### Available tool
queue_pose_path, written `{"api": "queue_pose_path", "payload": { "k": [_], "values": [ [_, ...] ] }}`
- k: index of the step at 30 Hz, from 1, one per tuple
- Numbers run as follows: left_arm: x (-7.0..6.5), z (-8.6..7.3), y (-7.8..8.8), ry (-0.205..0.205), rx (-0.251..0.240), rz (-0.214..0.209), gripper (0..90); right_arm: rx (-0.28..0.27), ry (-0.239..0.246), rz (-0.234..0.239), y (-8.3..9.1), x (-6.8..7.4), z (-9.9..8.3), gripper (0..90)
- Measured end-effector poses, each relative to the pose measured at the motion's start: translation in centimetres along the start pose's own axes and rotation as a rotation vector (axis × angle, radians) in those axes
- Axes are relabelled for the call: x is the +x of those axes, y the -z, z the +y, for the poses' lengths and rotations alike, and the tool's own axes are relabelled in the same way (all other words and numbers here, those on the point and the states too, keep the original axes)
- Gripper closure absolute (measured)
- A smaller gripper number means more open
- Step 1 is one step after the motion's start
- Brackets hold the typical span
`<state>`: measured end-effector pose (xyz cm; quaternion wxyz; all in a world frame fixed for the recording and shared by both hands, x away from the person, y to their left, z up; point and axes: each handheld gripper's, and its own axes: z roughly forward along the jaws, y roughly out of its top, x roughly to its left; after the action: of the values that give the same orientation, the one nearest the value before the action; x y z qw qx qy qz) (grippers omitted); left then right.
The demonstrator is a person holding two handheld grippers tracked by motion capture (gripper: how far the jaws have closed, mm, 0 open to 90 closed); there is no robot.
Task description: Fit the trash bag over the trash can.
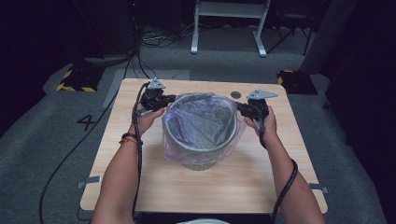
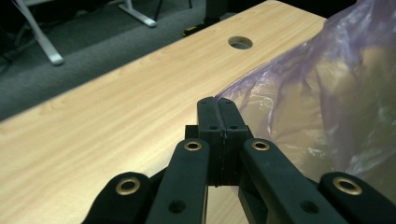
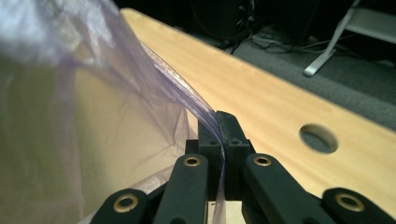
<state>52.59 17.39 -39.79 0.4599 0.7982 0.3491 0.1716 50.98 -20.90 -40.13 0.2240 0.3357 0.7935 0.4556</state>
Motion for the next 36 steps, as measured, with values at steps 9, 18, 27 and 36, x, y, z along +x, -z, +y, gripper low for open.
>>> {"api": "queue_pose_path", "payload": {
  "k": [9,18,27,36],
  "values": [
    [-0.4,-3.0,0.0,0.004,0.016,-0.046,89.9,0.020,0.018,0.043,-0.3,0.8,-2.5,90.0],
    [-1.3,-5.5,0.6,0.018,0.003,-0.072,88.7,0.017,-0.004,0.074,-0.4,1.4,-4.8,83.9],
    [-2.8,-6.4,5.2,-0.014,-0.067,0.040,36.5,-0.029,0.104,0.001,2.0,1.3,-4.6,51.7],
    [-3.5,-7.5,10.0,-0.036,-0.150,-0.001,22.9,-0.069,0.154,-0.034,4.8,0.5,-4.0,38.9]
  ]
}}
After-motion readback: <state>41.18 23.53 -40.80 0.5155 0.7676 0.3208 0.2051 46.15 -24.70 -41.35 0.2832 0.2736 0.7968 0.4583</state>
